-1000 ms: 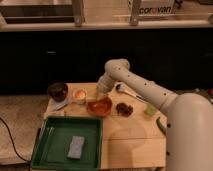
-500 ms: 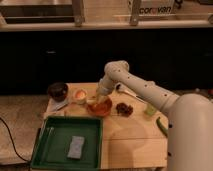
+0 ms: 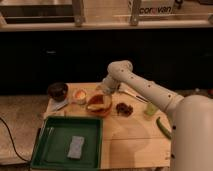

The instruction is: Place banana in red bowl

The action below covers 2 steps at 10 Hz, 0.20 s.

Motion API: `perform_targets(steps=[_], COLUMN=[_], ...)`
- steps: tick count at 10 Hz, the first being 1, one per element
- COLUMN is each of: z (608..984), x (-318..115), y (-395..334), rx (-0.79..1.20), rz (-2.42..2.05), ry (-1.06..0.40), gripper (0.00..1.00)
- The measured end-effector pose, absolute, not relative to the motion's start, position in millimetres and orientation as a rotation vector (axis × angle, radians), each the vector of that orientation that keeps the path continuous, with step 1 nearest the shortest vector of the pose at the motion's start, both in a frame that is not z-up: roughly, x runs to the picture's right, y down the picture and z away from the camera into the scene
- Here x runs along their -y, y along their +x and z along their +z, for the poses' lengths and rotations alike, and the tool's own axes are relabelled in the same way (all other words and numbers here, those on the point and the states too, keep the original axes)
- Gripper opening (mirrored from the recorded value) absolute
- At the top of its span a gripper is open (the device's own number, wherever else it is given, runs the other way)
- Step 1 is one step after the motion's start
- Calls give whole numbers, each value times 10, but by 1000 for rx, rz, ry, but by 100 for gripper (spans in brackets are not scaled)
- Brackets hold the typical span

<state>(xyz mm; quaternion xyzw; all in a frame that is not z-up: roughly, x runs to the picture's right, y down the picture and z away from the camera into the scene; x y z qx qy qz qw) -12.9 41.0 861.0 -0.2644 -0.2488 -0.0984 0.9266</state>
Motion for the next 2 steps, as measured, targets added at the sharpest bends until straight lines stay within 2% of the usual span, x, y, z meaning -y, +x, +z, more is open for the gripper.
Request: perform_targets(steps=[2], z=[8627], x=[-348], y=[29], rx=[502], rz=[-172], ry=[-540], gripper=[80])
